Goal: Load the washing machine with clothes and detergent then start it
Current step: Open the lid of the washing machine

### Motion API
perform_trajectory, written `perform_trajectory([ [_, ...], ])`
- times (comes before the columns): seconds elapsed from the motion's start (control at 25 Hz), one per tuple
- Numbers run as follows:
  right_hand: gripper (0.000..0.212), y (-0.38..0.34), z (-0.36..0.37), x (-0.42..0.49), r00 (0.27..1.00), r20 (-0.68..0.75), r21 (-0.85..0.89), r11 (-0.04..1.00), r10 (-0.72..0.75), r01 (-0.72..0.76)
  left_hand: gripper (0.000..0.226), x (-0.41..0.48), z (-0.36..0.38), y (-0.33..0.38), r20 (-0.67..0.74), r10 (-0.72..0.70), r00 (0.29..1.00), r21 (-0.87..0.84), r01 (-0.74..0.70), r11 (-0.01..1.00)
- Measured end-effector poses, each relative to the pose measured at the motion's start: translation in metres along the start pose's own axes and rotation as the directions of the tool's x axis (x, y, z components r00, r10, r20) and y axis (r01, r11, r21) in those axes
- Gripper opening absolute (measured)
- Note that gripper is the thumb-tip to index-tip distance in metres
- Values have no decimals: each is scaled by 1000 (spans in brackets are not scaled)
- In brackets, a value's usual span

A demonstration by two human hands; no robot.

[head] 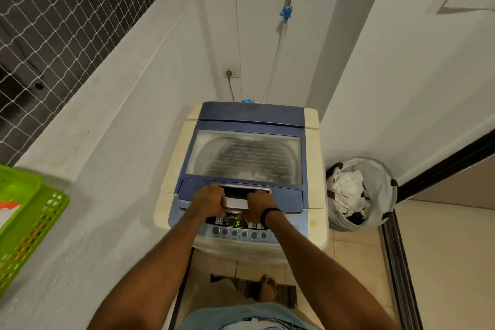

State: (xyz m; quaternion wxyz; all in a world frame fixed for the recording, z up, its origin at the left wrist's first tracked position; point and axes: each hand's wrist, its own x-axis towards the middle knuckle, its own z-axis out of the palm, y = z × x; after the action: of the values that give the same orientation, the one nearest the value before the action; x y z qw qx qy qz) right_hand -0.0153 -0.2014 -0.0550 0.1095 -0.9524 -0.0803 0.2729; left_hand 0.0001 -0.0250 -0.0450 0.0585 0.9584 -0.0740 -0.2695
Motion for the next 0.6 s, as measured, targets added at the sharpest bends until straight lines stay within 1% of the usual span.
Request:
perform_trajectory([
  [0.08, 47, -1, -14, -4, 998, -36, -37, 998, -46, 45, 46, -11, -10, 8, -106, 5, 994, 136, 10, 991],
  [0.12, 44, -1, -27, -8, 995, -62, -45, 996, -78, 75, 44, -16, -19, 11, -166, 10, 986, 177, 20, 984],
  [0.2, 42, -2, -62, -13, 981, -138, -32, 990, -139, 136, 36, -25, -48, 13, -294, 26, 955, 207, 37, 978],
  [0.28, 41, -4, -107, -17, 962, -215, -8, 985, -169, 172, 32, -28, -92, 14, -390, 46, 920, 153, 15, 988],
  [0.4, 36, 1, -174, -9, 911, -381, 44, 981, -159, 189, 42, -20, -161, 16, -523, 89, 848, 13, -96, 995],
  [0.44, 36, 3, -193, -5, 885, -439, 26, 983, -154, 184, 49, -13, -177, 16, -567, 92, 818, 0, -112, 994],
  [0.52, 40, 7, -221, 9, 808, -575, -26, 990, -131, 142, 61, 7, -202, 13, -643, 63, 763, -32, -109, 994],
  [0.6, 40, 6, -238, 25, 686, -727, 3, 998, -36, 56, 61, 34, -216, 10, -726, 11, 688, -108, -130, 986],
])
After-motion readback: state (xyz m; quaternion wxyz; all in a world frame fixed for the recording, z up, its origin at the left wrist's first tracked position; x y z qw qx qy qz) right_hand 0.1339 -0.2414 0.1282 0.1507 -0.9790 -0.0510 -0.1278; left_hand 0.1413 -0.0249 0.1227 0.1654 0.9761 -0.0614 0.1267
